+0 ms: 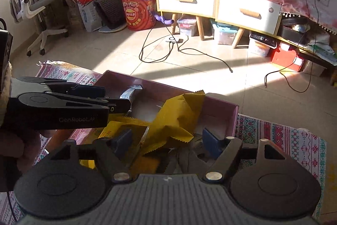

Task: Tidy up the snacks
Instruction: 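Carry both packets over the box and open both tools to drop them, then withdraw both tools from the box back toward the remaining snacks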

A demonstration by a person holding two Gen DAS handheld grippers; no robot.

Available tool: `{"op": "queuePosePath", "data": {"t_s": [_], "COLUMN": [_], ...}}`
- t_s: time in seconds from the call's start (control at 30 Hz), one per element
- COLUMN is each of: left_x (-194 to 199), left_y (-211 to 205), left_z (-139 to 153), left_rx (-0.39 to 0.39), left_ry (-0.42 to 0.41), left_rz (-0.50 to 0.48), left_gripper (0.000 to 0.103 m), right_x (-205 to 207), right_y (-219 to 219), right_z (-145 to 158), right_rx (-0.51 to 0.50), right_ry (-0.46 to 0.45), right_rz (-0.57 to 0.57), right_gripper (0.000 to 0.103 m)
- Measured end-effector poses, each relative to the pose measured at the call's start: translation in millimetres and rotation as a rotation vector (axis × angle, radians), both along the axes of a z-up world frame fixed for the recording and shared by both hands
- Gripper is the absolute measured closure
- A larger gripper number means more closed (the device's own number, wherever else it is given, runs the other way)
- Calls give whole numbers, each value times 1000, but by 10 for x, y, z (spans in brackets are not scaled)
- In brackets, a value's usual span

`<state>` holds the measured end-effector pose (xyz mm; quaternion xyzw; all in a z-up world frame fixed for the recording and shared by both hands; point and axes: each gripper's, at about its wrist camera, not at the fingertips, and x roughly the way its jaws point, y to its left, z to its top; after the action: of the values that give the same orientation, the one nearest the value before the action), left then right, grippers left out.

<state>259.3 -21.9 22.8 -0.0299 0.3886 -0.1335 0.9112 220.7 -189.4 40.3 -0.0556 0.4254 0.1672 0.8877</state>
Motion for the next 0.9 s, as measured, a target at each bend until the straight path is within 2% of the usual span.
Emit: {"op": "queuePosePath", "data": {"t_s": [0.17,0.23,0.5,0.9], "left_x": [-185,-287,-844,-1570], "left_y": [24,58,264,570], "left_z": [120,168,220,228], "left_rx": [-5,-7,8,127], "left_ry": [-17,-23,-5,46], "left_rz": [0,3,34,29], "left_gripper": [26,17,5,0], "right_x": [-154,-223,-621,-1229], "right_y": [-13,-12,-56,104], "right_z": [123,157,215,147], "right_rx": [13,18,30,-17], "right_ry": [-20,-21,-14,-13], "right_rz": [0,-2,-25,-51], "right_gripper": [26,25,18,9]}}
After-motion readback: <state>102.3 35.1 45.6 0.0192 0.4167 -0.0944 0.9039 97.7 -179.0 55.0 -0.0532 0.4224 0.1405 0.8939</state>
